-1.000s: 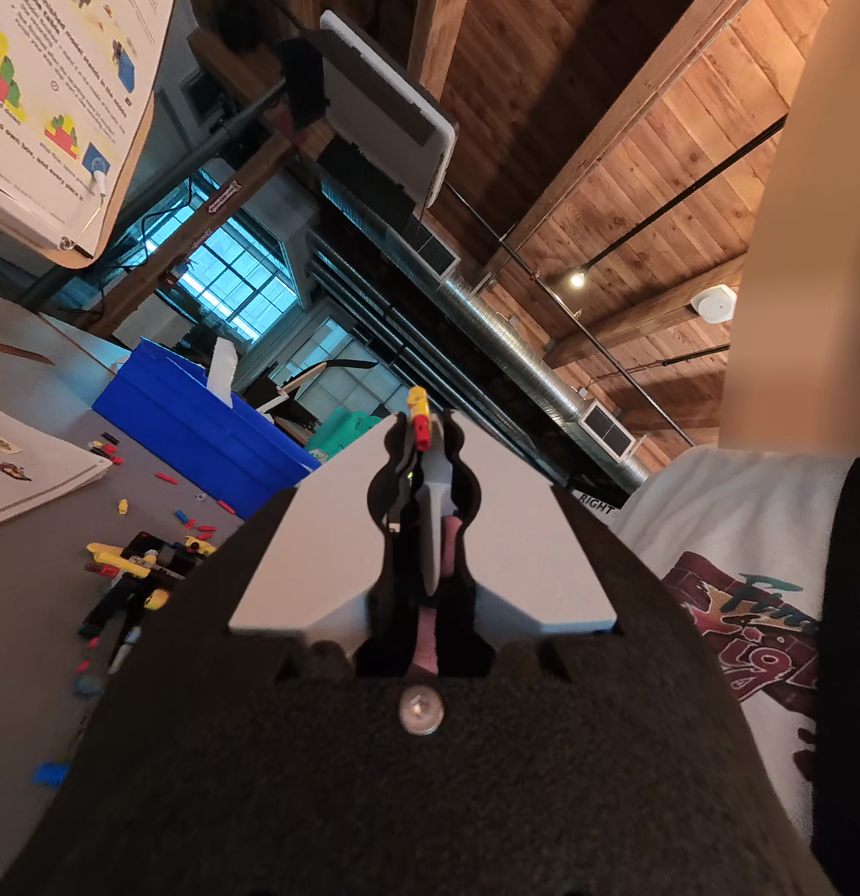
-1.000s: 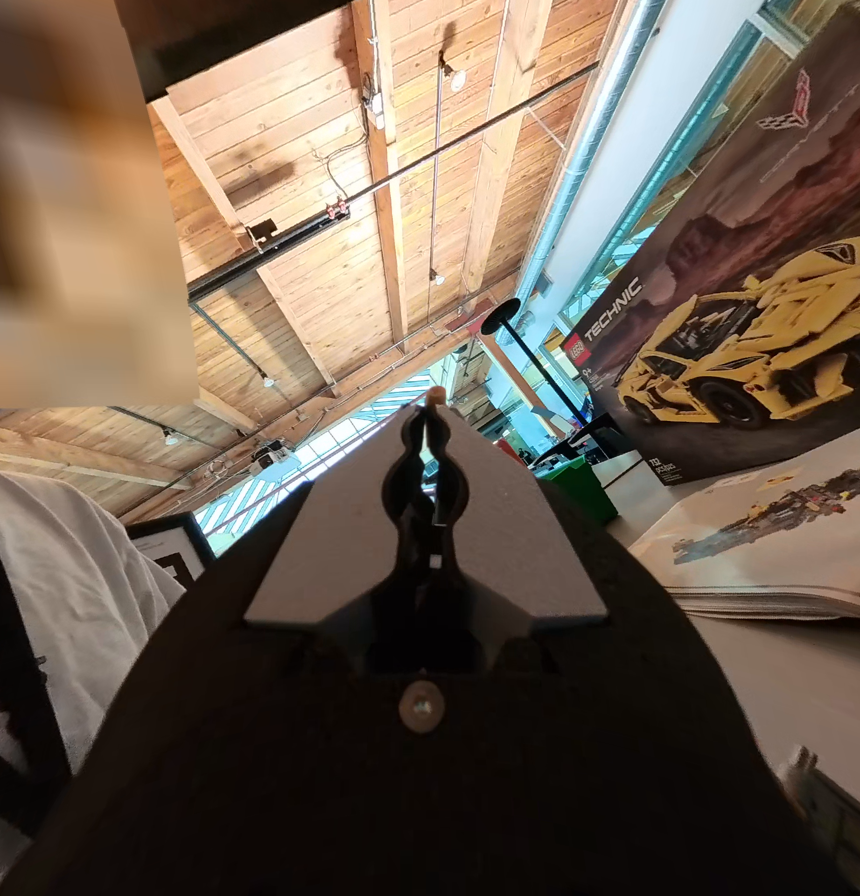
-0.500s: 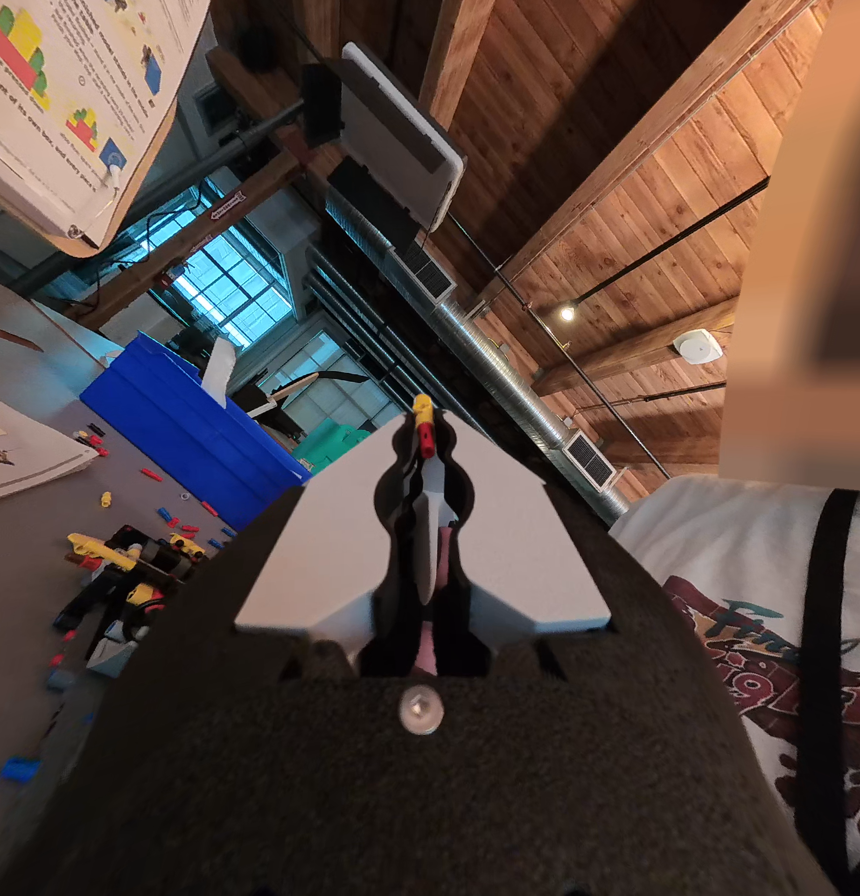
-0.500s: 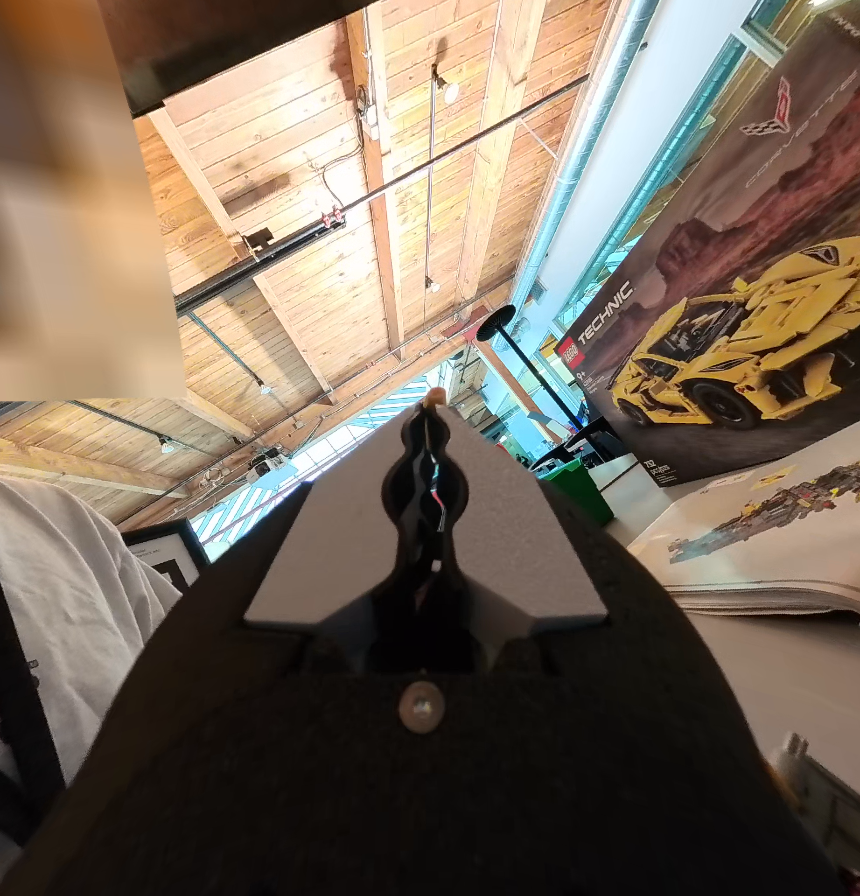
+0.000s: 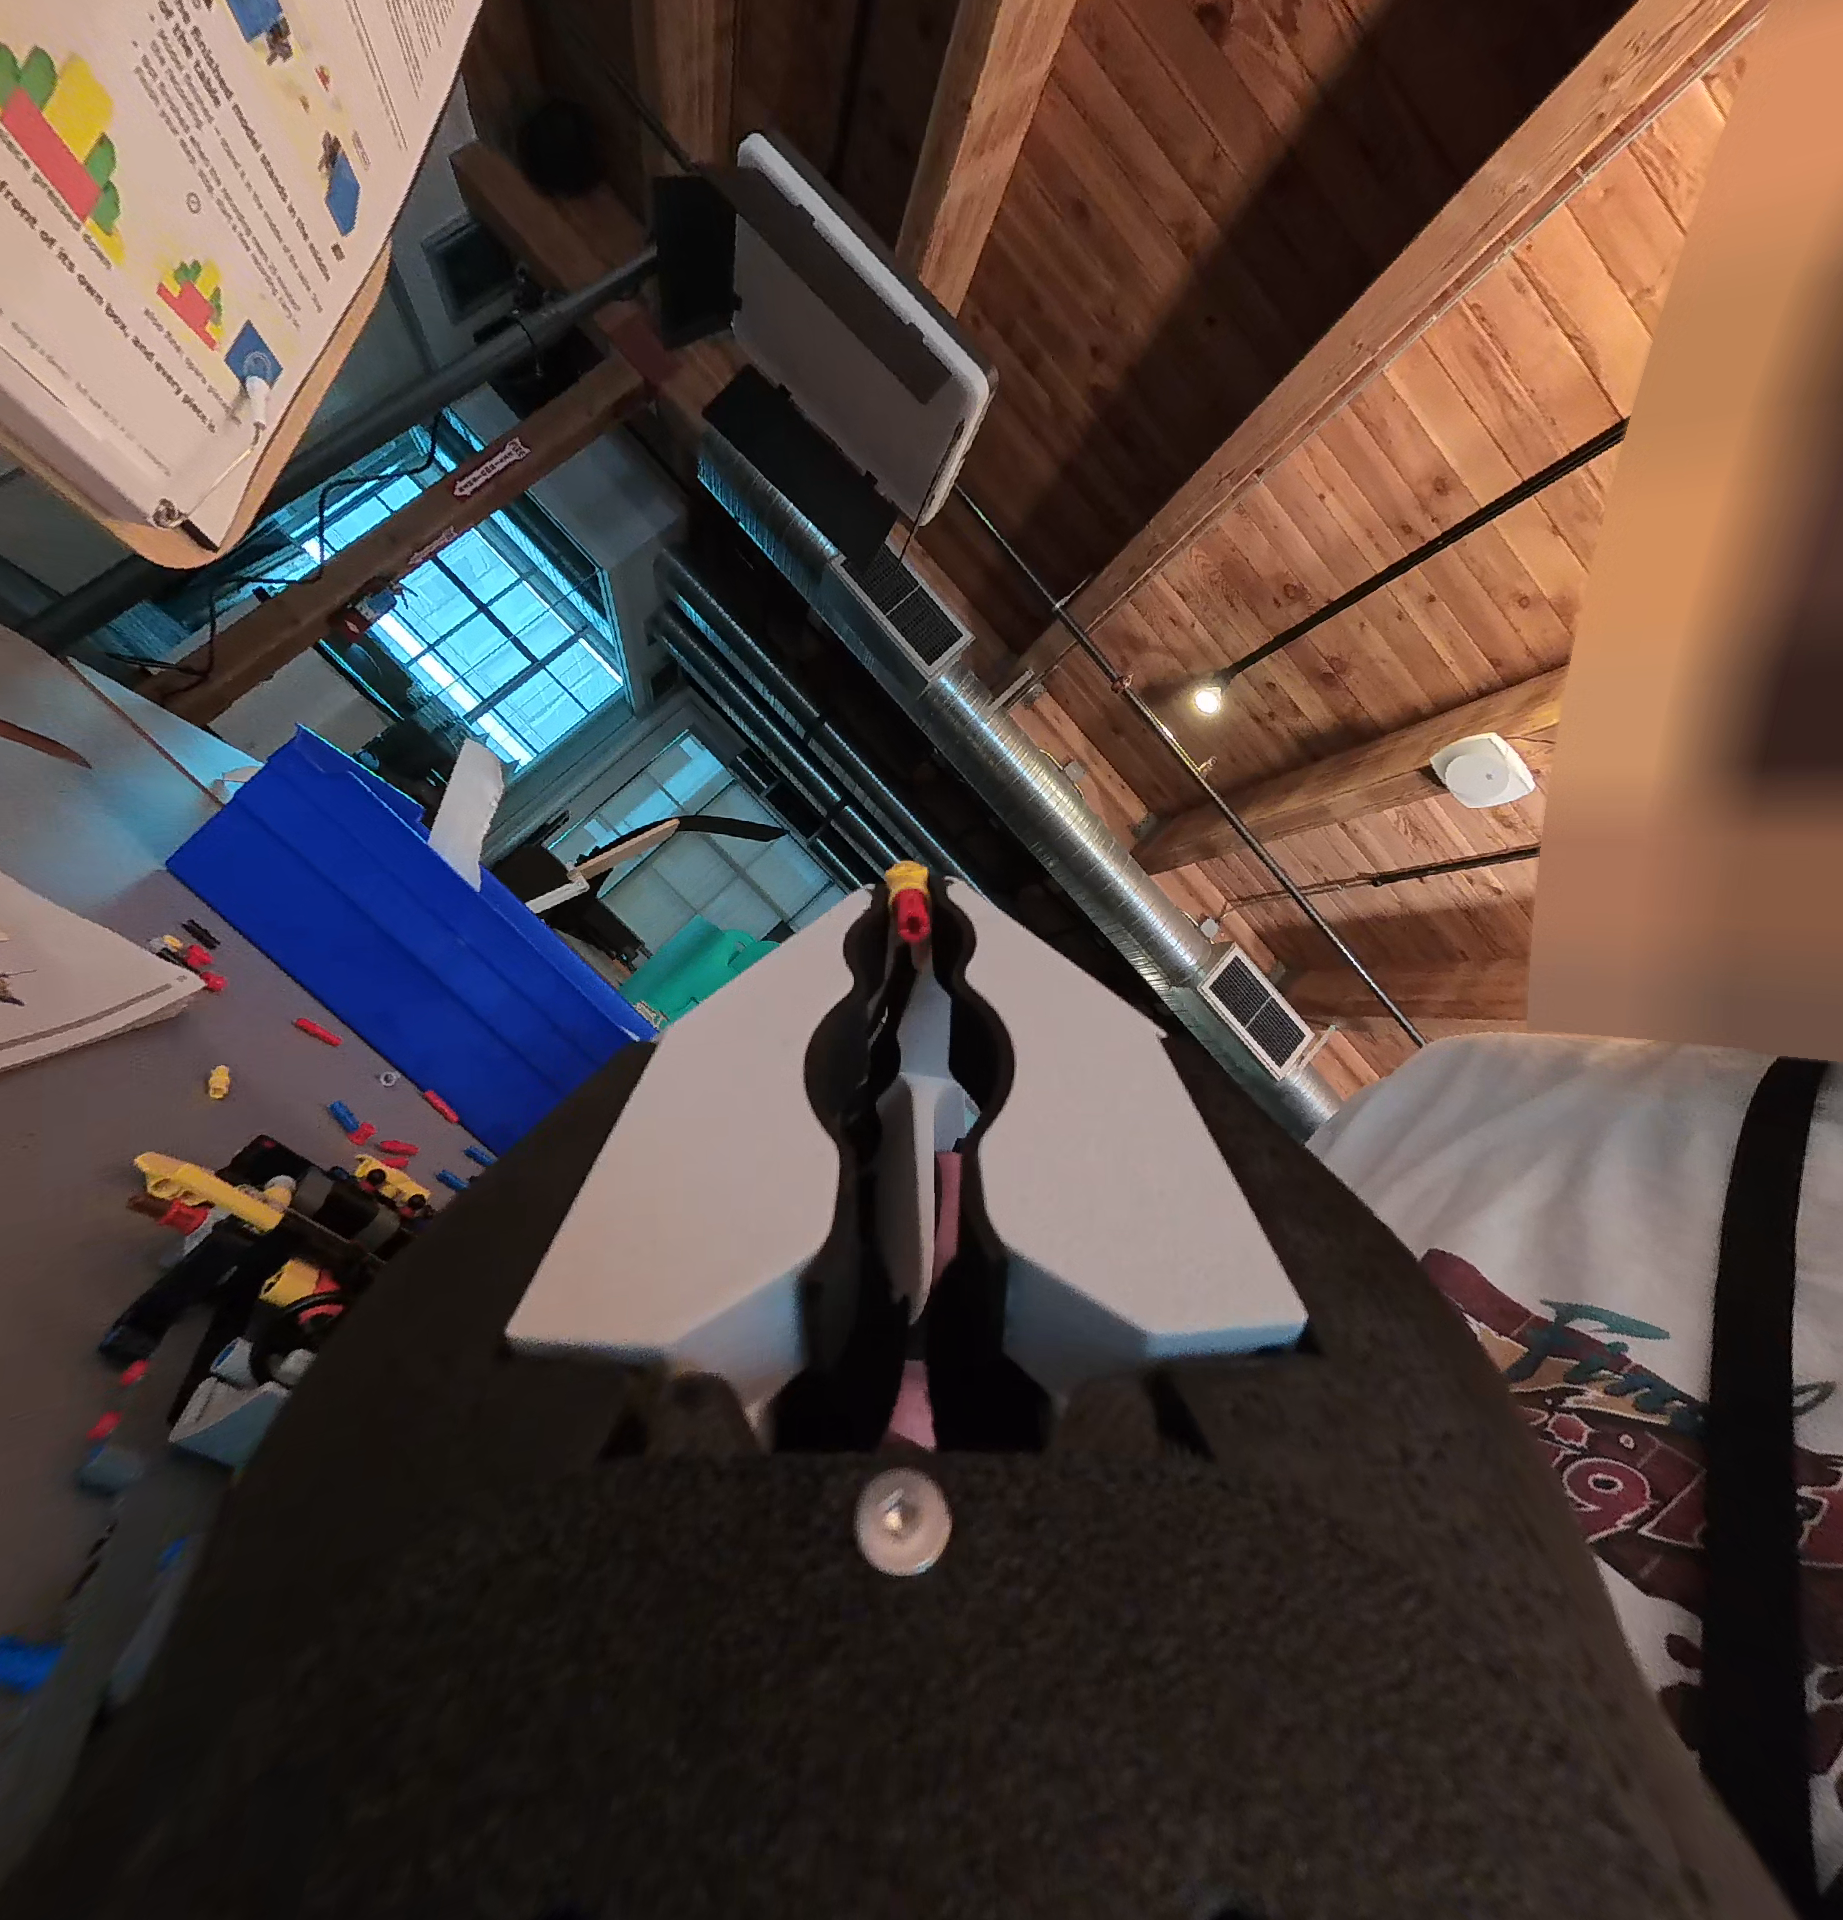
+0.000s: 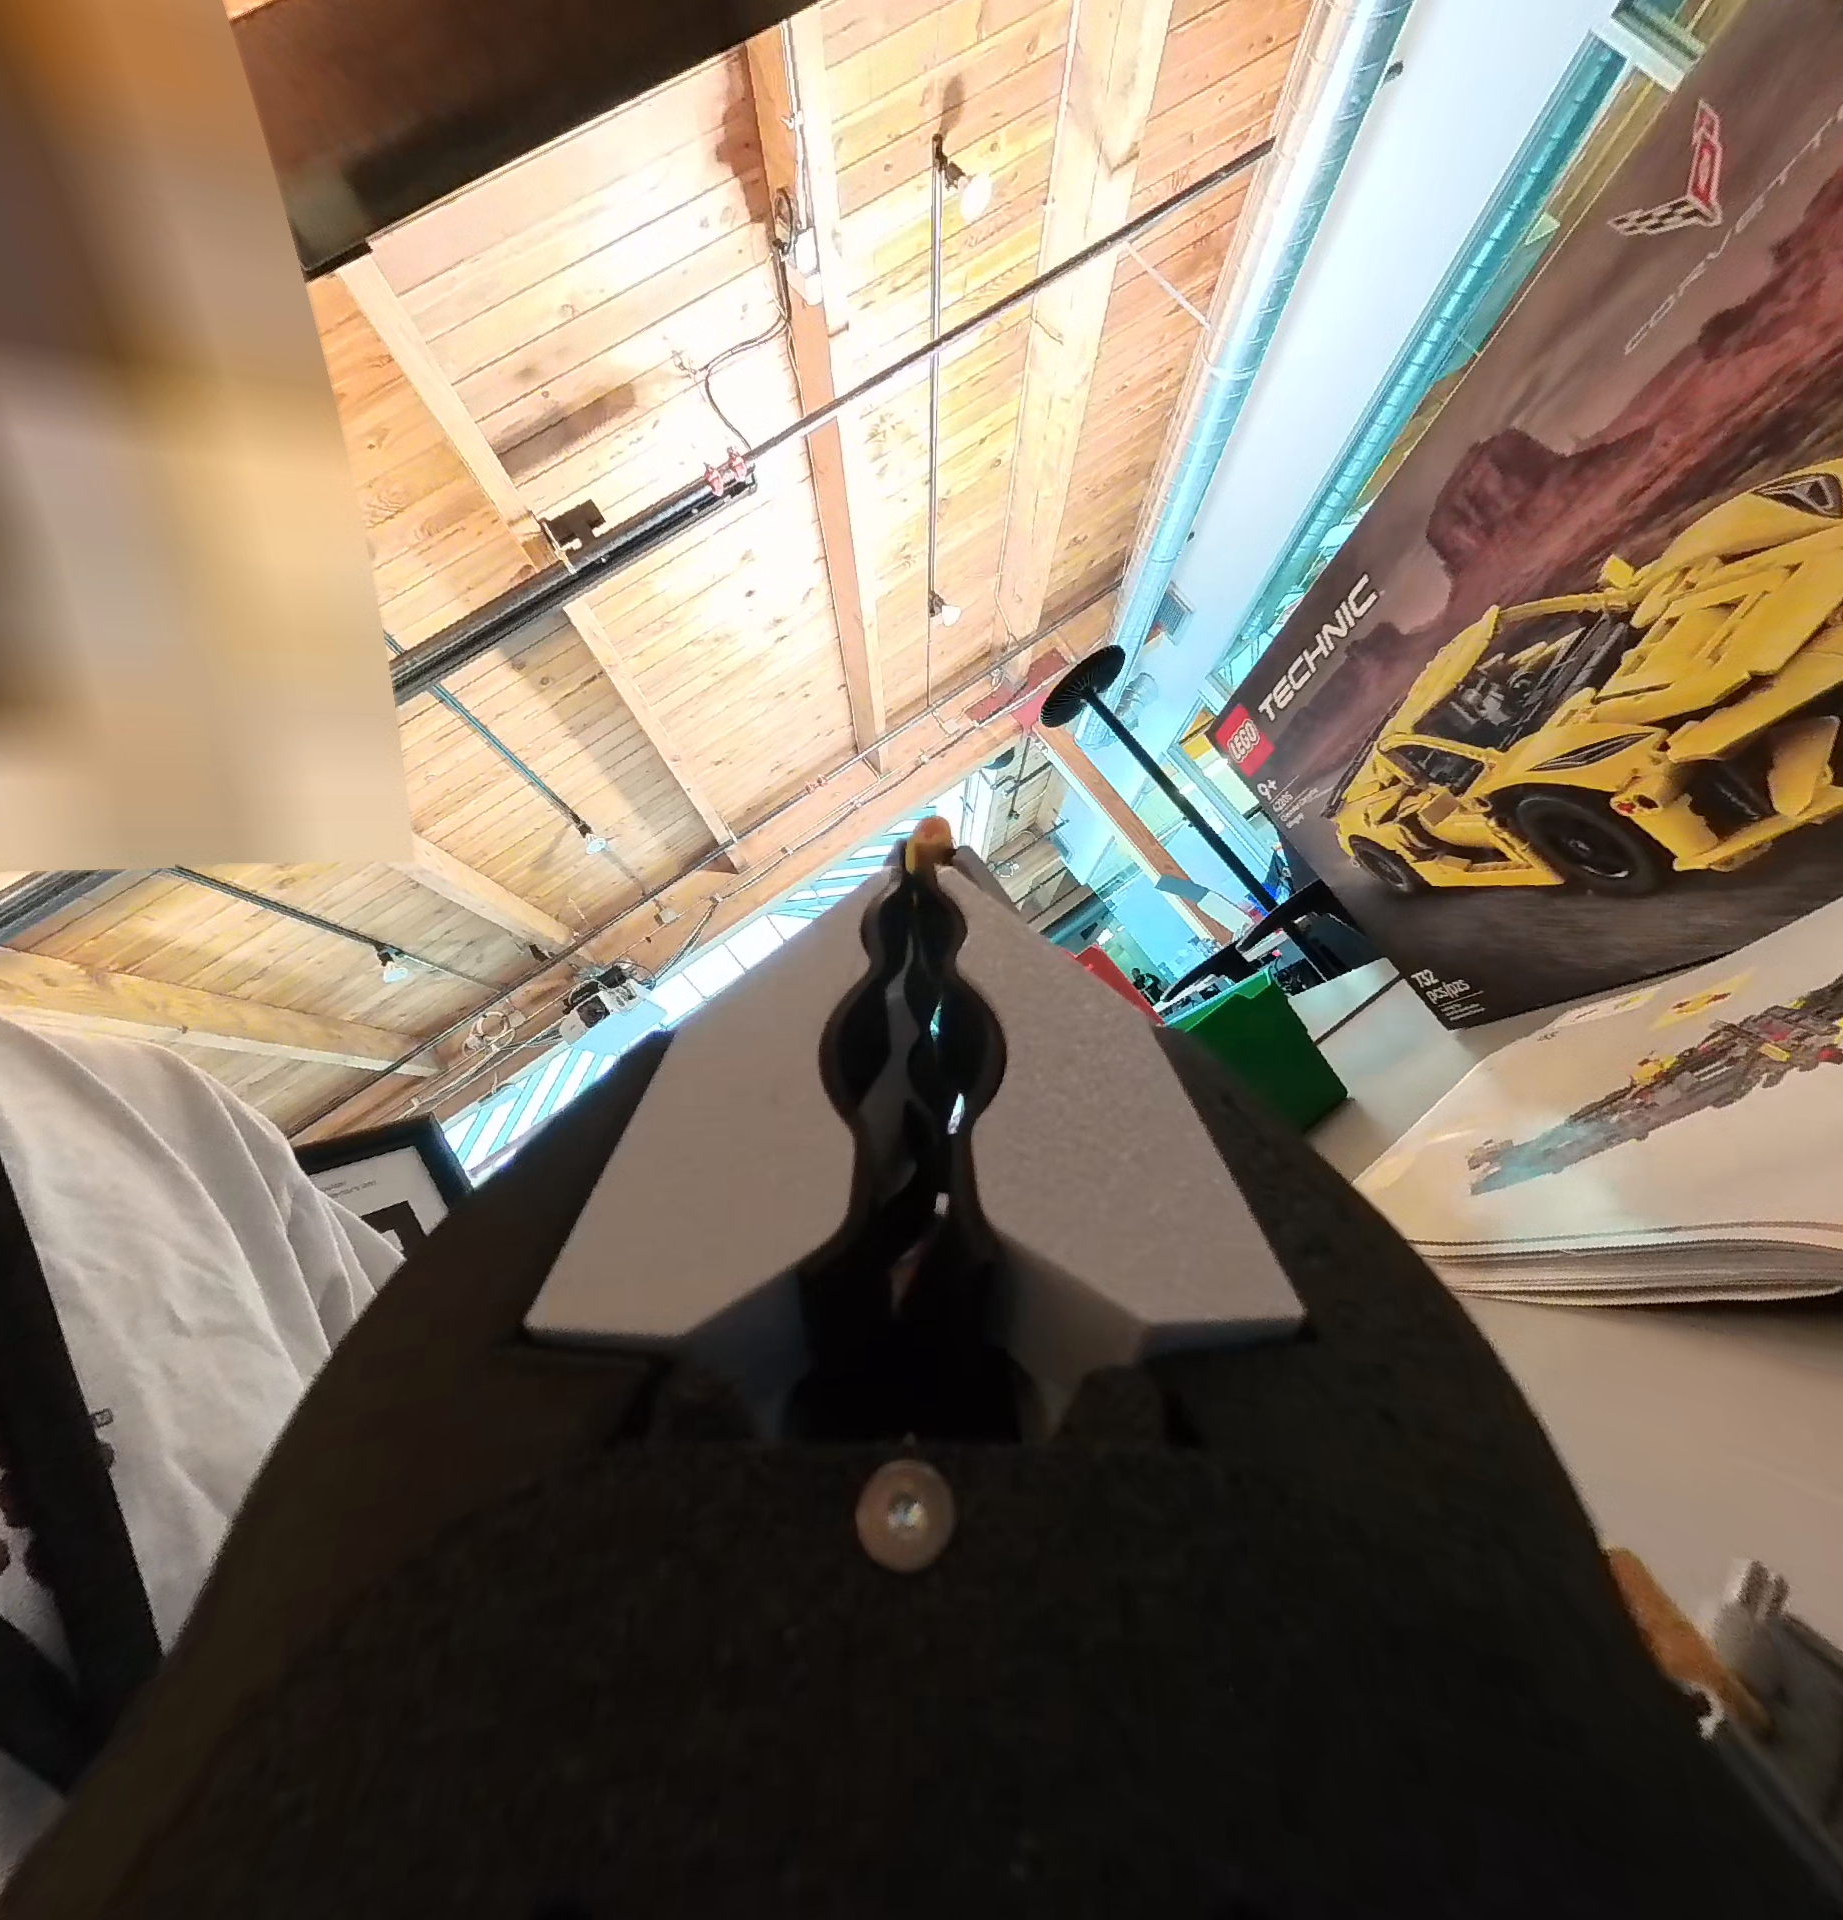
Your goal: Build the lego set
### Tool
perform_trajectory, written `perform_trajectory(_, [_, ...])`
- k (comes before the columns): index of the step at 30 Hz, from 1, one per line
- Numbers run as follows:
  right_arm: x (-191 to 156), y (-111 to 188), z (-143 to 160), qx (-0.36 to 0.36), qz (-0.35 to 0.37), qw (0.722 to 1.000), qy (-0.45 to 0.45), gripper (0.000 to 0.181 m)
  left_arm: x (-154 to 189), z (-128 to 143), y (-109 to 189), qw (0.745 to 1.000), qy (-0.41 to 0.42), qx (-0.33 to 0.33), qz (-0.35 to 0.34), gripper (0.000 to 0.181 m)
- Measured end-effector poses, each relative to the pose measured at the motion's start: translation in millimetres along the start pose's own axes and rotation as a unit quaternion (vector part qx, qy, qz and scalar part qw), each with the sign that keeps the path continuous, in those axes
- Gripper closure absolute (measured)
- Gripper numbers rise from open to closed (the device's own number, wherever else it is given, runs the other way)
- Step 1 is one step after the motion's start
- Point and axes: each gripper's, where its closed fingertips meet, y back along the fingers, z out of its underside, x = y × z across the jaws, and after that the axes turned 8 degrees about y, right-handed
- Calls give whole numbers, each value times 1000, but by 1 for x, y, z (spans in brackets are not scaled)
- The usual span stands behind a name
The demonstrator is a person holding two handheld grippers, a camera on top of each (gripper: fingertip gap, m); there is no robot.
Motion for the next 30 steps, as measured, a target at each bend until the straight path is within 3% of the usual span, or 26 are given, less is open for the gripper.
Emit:
perform_trajectory(10, [1, 0, 5, -32, 6, 999, 17, 181, 1, 1, 4, 999, -24, -25, -7, 174])
perform_trajectory(13, [-3, 14, -9, -107, 32, 989, 92, 159, 2, -2, 7, 995, -75, -53, -25, 174])
perform_trajectory(15, [4, 42, -38, -191, 87, 964, 165, 160, 0, 0, 9, 986, -135, -85, -55, 174])
perform_trajectory(17, [16, 87, -73, -274, 156, 918, 238, 154, 1, 3, 8, 976, -177, -109, -69, 174])
perform_trajectory(19, [33, 147, -89, -382, 228, 835, 324, 159, -1, 6, 7, 970, -198, -122, -78, 174])
perform_trajectory(21, [49, 207, -85, -478, 294, 750, 350, 159, -2, 8, 6, 970, -192, -124, -78, 174])
perform_trajectory(25, [44, 250, -44, -532, 306, 746, 258, 164, -8, 13, 6, 977, -157, -127, -75, 174])
perform_trajectory(30, [49, 259, -23, -549, 336, 728, 234, 162, -15, 17, 6, 973, -168, -133, -90, 174])
